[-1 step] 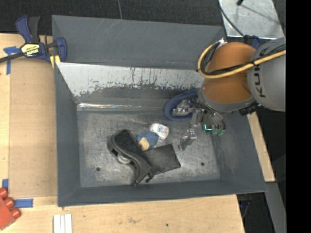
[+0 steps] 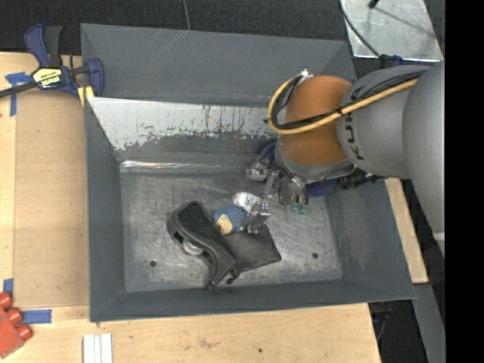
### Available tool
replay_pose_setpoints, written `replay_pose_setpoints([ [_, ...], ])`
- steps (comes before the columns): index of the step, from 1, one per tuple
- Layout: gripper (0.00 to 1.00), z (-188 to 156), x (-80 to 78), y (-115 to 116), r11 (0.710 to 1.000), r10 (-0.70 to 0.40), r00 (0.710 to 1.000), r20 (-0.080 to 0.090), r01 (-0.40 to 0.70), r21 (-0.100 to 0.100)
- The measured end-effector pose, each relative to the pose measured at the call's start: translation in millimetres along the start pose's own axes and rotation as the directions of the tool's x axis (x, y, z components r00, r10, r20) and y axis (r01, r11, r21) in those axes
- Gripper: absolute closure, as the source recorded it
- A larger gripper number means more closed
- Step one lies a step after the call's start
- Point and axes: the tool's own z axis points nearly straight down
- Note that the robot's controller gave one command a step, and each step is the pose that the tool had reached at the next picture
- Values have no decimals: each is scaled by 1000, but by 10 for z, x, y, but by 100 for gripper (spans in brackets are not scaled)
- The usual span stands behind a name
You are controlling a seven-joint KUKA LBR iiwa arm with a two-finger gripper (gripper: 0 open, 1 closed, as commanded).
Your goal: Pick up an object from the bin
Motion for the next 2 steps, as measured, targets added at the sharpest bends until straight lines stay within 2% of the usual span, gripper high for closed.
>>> replay_pose_setpoints([
  [1,100,-39,-33,-9,1000,0,1000,12,0,-1],
  [2,100,-1721,76,239,966,-257,966,9,257,1],
])
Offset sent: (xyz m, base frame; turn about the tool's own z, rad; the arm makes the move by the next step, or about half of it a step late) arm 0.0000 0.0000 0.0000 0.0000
